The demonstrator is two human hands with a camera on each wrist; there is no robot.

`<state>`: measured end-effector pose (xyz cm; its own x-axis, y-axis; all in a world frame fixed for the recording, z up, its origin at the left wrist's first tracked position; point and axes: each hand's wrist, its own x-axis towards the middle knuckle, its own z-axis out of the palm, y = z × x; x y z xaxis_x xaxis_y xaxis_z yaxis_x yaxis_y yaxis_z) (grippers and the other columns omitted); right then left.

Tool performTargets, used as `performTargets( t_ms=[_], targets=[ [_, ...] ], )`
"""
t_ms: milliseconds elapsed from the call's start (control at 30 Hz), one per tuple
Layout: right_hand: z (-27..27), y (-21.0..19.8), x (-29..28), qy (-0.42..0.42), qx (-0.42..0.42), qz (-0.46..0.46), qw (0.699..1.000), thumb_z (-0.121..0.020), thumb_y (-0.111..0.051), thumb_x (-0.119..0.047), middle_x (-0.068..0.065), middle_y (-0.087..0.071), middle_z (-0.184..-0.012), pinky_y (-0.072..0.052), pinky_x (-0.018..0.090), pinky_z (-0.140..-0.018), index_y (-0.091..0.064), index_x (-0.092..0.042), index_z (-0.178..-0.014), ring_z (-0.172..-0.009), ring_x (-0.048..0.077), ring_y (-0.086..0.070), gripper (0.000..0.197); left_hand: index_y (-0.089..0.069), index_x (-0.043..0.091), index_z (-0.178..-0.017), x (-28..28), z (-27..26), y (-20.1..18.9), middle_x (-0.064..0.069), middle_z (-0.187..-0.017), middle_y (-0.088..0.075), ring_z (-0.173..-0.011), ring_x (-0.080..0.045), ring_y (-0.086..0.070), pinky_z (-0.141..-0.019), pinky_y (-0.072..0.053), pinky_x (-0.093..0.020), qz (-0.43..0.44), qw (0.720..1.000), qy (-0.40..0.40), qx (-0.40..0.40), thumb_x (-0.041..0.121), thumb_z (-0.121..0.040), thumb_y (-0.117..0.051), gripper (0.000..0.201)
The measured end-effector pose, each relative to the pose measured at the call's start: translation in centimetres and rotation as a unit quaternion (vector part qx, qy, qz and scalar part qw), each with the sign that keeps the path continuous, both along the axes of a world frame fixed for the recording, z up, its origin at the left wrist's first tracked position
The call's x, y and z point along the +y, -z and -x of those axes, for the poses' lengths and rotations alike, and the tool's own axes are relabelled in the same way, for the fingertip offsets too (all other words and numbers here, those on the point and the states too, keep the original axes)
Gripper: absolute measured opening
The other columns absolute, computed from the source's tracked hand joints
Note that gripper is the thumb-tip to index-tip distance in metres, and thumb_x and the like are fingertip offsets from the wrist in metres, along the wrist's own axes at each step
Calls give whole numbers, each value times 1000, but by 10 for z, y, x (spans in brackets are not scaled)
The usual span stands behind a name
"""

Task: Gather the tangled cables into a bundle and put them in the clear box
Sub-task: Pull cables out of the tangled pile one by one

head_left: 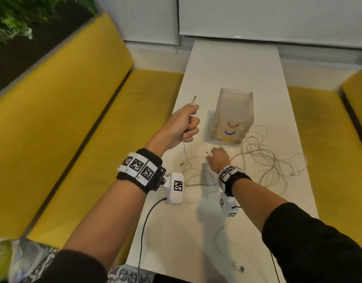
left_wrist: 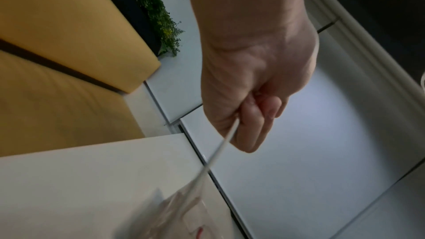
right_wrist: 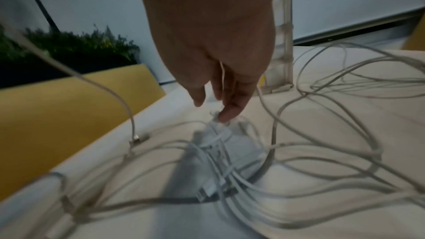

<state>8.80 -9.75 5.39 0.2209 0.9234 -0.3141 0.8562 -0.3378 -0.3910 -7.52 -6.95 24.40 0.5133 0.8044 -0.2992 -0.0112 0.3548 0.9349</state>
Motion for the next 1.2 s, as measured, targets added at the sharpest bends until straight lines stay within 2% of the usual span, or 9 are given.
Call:
performTargets(
  t_ms=[200, 333, 467, 533, 667, 800, 933, 1067, 1200],
  targets=[
    [-7, 19, 7, -18, -76, 51, 996, -97, -49, -12, 20, -64, -116, -47, 36, -90, -59, 1, -109, -111, 35, -60, 20, -29, 16, -68, -5, 15, 9, 2, -53, -24, -39, -13, -20, -39, -14, -17, -14, 999, -45, 10, 16, -104, -38, 37],
    [-18, -10, 22, 55, 141, -38, 988, -93, -52, -10, 10, -47, -61, -35, 32, -58, -45, -8, -60, -61, 24, -47, 34, -31, 21, -77, -4, 14, 8, 3, -62, -23, -45, -11, -15, -38, -13, -17, -33, 998, -47, 30, 23, -107, -41, 32],
    [-20, -95, 22, 81, 479, -101, 868, -101, -51, -19, 4, -49, -77, -48, 28, -65, -52, -9, -87, -64, 16, -53, 17, -34, 21, -82, -1, -8, 4, 3, -63, -22, -47, -10, -16, -41, -14, -21, -69, 991, -64, 94, 37, -107, -36, 30],
    [-21, -137, 16, 35, 540, -113, 833, -101, -52, -24, 5, -51, -83, -52, 32, -66, -51, -10, -95, -63, 19, -57, 15, -38, 18, -87, 1, -21, 0, 3, -62, -23, -44, -9, -19, -41, -16, -22, -68, 988, -83, 111, 45, -106, -34, 33],
    [-27, -192, -7, -70, 517, -153, 839, -101, -52, -23, 8, -53, -74, -52, 32, -58, -50, -13, -101, -57, 21, -52, 11, -46, 13, -91, 0, -48, -16, 4, -56, -32, -42, -11, -27, -42, -18, -24, -104, 989, -63, 82, 58, -98, -48, 45],
    [-30, -219, -25, -90, 486, -203, 845, -101, -39, -4, 15, -50, -70, -47, 26, -50, -49, -7, -113, -51, 17, -52, 16, -52, 11, -84, -13, -68, -36, -5, -50, -54, -40, -20, -52, -38, -32, -24, -205, 976, -22, 71, 40, -104, -49, 35],
    [-37, -230, -37, -104, 459, -243, 848, -103, -41, -7, 4, -48, -60, -42, 23, -49, -44, 4, -117, -48, 13, -45, 18, -47, 14, -79, -26, -82, -52, -2, -58, -51, -48, -19, -56, -47, -44, -27, -249, 964, -65, 63, 46, -106, -36, 43],
    [-42, -235, -52, -156, 449, -275, 836, -101, -48, -5, -12, -50, -64, -44, 28, -54, -47, -6, -118, -52, 11, -44, 17, -49, 18, -78, -24, -85, -55, 4, -66, -51, -61, -13, -50, -63, -44, -35, -274, 954, -106, 66, 50, -105, -35, 44],
    [-43, -230, -63, -137, 453, -313, 823, -96, -56, -3, 15, -54, -73, -48, 28, -60, -47, -9, -132, -60, 19, -53, 38, -50, 7, -83, -29, -89, -65, -5, -63, -56, -60, -19, -57, -63, -51, -33, -273, 949, -158, -9, 43, -107, -33, 46]
  ],
)
